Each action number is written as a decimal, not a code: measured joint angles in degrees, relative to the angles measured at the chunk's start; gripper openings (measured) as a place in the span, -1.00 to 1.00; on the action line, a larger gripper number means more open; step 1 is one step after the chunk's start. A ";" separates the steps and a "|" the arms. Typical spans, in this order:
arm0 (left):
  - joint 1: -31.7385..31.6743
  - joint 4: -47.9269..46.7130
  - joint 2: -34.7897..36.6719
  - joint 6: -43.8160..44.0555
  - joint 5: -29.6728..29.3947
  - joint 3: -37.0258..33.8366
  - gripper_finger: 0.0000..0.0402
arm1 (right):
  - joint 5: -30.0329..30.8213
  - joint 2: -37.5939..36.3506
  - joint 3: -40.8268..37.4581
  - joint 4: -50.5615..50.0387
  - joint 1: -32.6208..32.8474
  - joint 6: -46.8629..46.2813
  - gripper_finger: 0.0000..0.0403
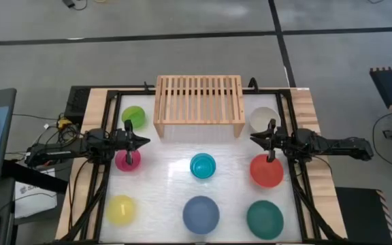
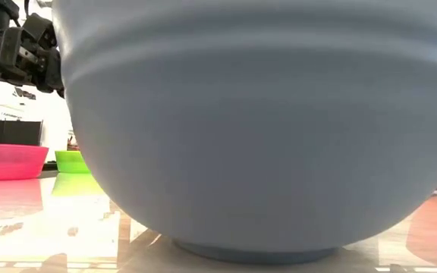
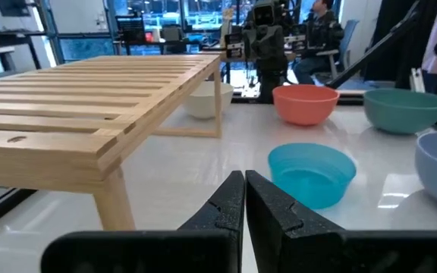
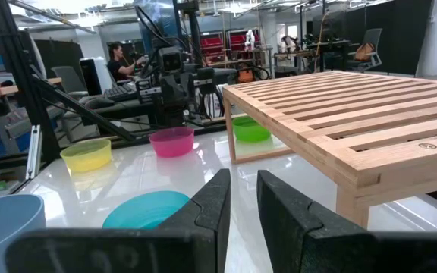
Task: Place and stack bowls onto a shelf
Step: Put the transparent green bowl on the shelf
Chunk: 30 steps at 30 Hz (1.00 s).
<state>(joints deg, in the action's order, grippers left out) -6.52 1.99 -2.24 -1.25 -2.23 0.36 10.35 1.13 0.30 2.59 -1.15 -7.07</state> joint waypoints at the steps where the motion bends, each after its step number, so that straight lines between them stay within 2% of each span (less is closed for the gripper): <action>1: 0.00 0.01 0.00 0.46 0.28 0.00 -0.99 | 0.02 -0.02 0.02 0.02 -0.02 0.00 -0.53; 4: 0.02 -0.04 0.00 1.92 0.31 0.01 -0.99 | 2.41 0.02 0.02 2.42 -0.39 4.21 -0.53; 7: 0.02 -1.75 0.04 1.81 -0.29 0.70 -0.99 | 4.68 0.34 0.02 12.21 -1.33 3.88 -0.53; 9: 0.06 -7.00 -0.22 4.10 -2.93 3.12 -0.98 | 4.65 0.57 0.01 17.68 -2.07 3.90 -0.53; 12: 0.03 -14.13 -0.74 6.26 -9.89 7.26 -0.89 | 4.68 0.22 0.28 26.11 -2.65 3.91 -0.53; 16: 0.02 -20.36 -2.32 10.89 -19.89 11.46 -0.69 | 5.28 0.19 2.12 26.29 -2.70 3.27 -0.53; 18: -0.03 -21.08 -3.60 12.46 -24.49 12.89 -0.59 | 10.66 0.72 2.71 26.48 -3.26 2.97 -0.53; 20: -0.65 -21.23 -5.43 14.26 -28.92 13.60 -0.48 | 18.98 1.70 2.68 21.74 -4.13 -0.25 -0.53; 22: -2.37 -21.32 -8.69 16.93 -33.46 14.76 -0.39 | 22.44 3.04 2.60 15.81 -5.58 -4.68 -0.53; 26: -8.91 -21.96 -18.24 20.58 -34.11 19.04 -0.24 | 17.11 7.60 2.60 10.11 -9.26 -14.75 -0.53; 30: -18.44 -22.52 -31.14 20.86 -31.38 25.61 -0.16 | 10.52 13.91 3.22 10.31 -12.33 -18.42 -0.53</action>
<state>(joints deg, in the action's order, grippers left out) -24.96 -20.53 -33.38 19.60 -33.60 25.97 20.87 15.04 3.52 12.90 -13.48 -25.49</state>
